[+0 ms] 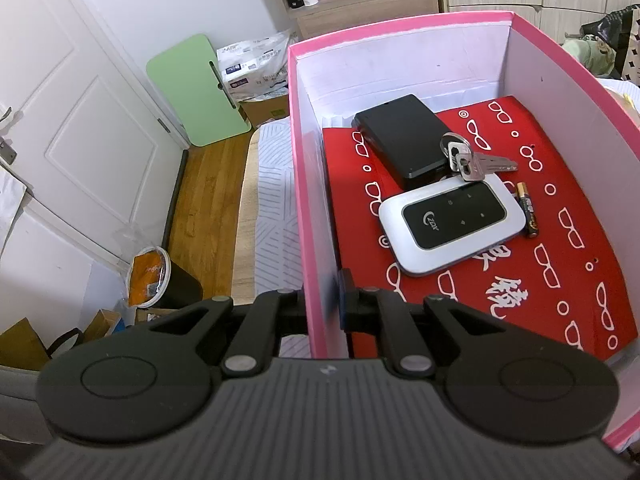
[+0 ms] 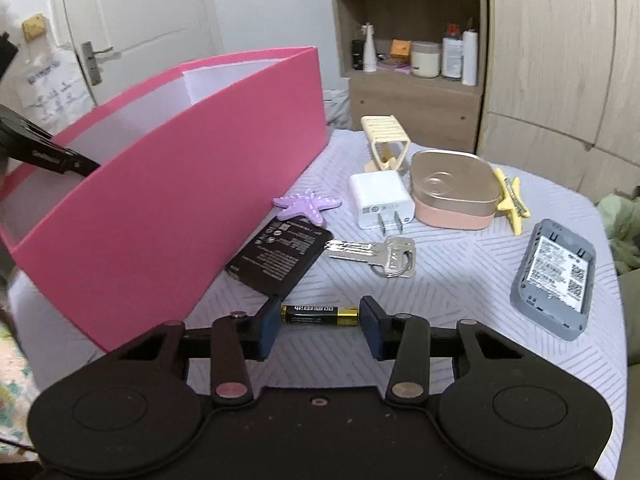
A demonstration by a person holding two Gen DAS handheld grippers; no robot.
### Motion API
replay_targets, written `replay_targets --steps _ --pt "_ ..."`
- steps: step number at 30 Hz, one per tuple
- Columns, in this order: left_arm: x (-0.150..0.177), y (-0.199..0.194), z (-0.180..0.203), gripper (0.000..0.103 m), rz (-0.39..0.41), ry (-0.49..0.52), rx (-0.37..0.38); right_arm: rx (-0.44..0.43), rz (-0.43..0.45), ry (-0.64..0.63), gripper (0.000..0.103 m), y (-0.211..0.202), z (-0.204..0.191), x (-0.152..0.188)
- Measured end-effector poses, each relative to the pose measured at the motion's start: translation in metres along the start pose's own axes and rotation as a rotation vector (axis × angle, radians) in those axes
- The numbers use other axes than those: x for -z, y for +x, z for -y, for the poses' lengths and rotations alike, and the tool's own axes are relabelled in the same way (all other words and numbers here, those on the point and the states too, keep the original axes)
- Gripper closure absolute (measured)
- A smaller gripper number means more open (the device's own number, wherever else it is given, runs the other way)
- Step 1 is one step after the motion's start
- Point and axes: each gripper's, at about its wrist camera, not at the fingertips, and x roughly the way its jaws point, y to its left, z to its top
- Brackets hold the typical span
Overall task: Organize rigid objects
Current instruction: 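Grasp the second AA battery on the table with the right gripper, then carry the second AA battery into the box beside the keys and release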
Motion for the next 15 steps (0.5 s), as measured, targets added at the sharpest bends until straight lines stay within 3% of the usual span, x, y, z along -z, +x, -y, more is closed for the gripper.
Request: replay_targets --steps 7,15 --pt "0.0 0.001 0.001 0.095 0.005 0.004 -0.006 -0.028 0.055 -0.003 0.055 -0.02 -0.001 -0.016" --pt "0.001 0.0 0.003 0.095 0.008 0.011 -0.013 -0.145 0.196 -0.071 0.055 -0.064 -0.012 -0.077"
